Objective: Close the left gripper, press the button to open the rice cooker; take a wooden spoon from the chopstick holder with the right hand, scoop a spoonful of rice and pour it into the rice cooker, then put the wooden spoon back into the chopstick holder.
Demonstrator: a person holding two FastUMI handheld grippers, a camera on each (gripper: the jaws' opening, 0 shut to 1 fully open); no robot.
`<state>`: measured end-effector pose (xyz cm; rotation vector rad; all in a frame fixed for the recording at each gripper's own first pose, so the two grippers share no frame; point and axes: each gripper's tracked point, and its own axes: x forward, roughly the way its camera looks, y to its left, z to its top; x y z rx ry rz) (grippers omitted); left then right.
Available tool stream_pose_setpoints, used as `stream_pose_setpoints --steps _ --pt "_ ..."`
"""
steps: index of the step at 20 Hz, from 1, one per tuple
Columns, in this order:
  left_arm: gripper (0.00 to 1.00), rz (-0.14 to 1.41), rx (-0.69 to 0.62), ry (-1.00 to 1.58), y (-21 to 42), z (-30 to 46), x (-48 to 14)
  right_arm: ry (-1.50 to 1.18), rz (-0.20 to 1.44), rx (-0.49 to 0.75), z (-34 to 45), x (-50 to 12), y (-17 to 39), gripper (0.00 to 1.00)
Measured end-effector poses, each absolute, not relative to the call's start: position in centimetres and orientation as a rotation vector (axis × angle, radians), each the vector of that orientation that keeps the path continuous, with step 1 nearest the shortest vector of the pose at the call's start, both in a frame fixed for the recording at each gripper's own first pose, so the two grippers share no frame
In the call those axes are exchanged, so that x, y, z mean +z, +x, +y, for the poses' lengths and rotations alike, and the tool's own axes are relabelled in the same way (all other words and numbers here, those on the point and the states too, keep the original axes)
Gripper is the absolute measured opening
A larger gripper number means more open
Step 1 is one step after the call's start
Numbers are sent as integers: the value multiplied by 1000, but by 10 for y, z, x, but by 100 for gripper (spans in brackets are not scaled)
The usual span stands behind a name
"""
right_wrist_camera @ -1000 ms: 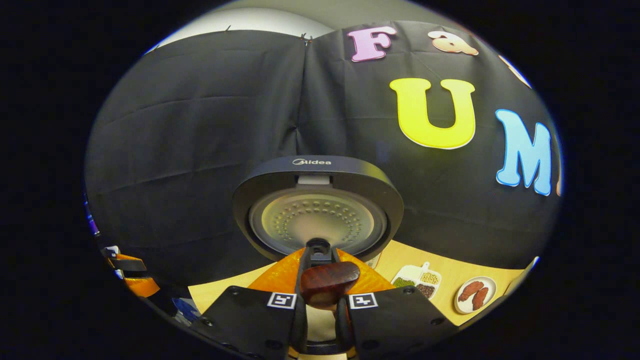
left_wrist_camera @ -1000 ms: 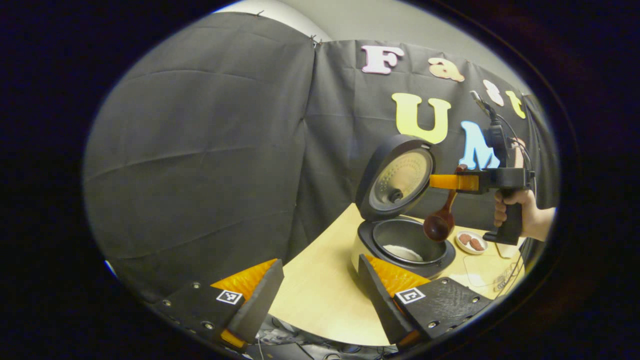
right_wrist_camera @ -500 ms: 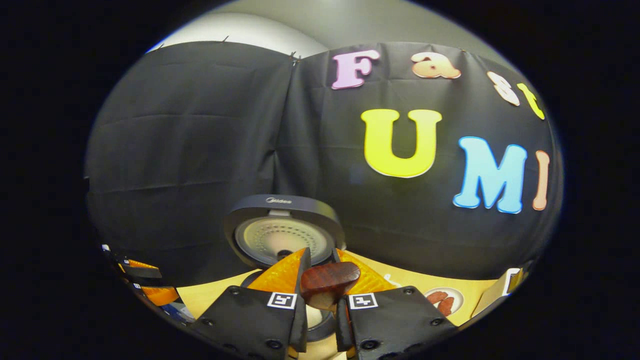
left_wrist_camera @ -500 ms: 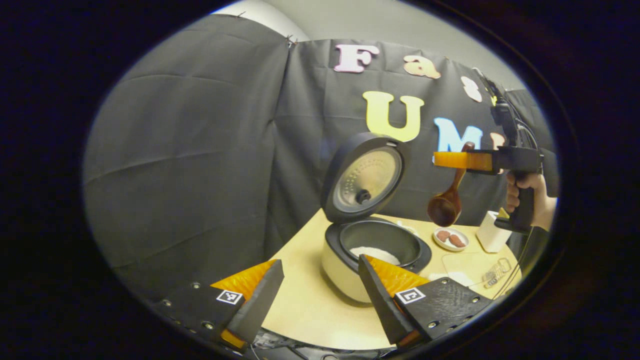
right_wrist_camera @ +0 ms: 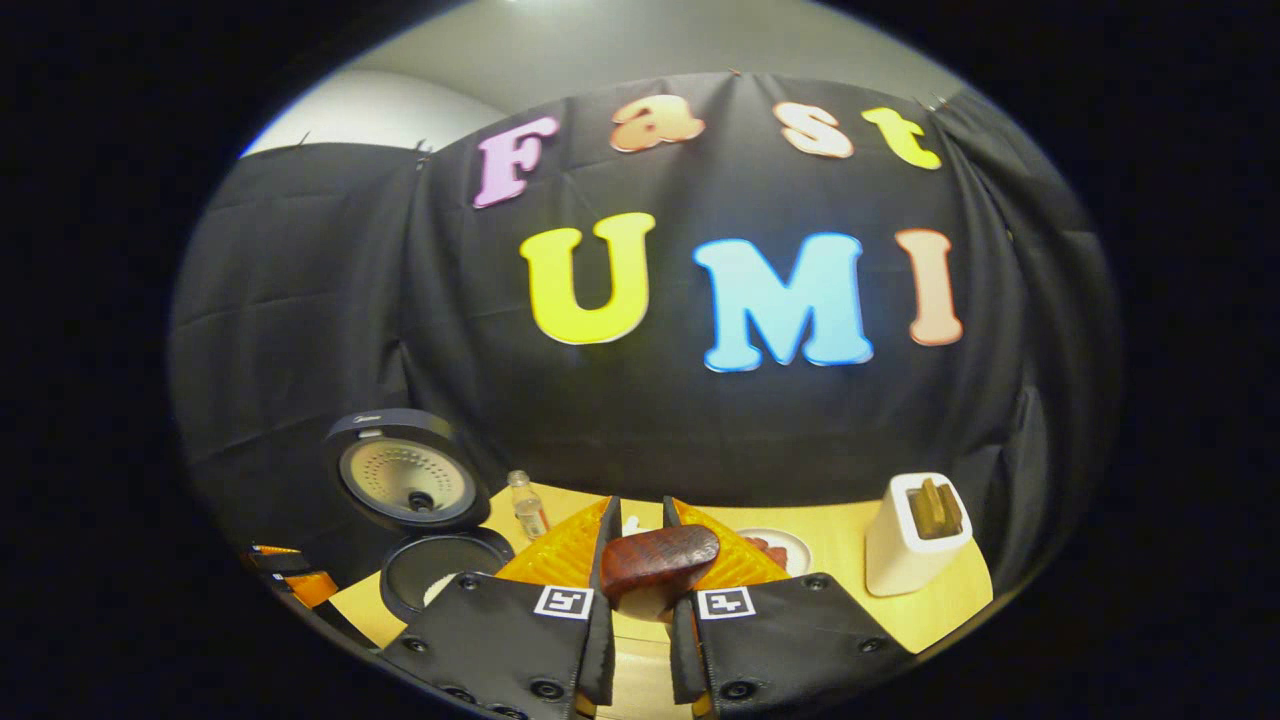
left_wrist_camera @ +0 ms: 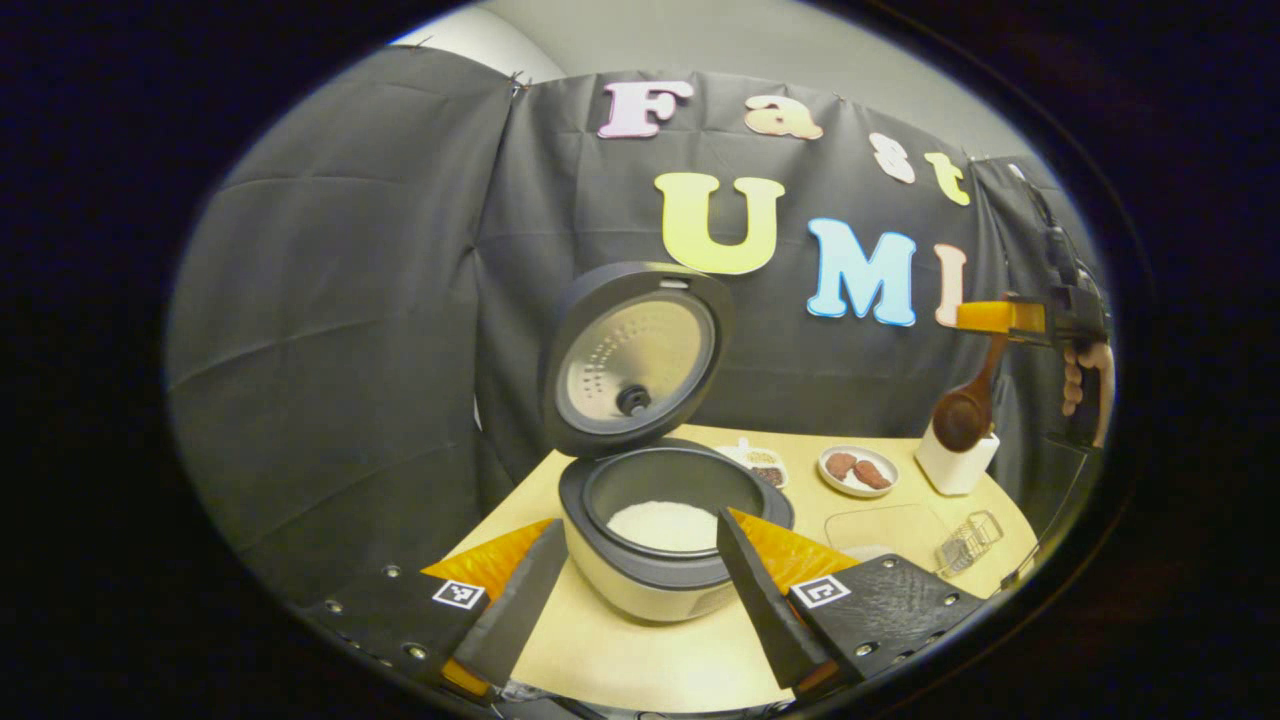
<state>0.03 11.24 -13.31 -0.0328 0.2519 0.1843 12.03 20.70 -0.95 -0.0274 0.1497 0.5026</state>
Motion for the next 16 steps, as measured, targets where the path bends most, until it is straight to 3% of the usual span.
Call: stream_pose_setpoints --steps 8,16 --pt "94 273 279 -101 -9 43 -134 266 334 303 55 -64 159 24" --pt "94 271 384 -114 -50 -5 -132 452 525 249 11 -151 172 24"
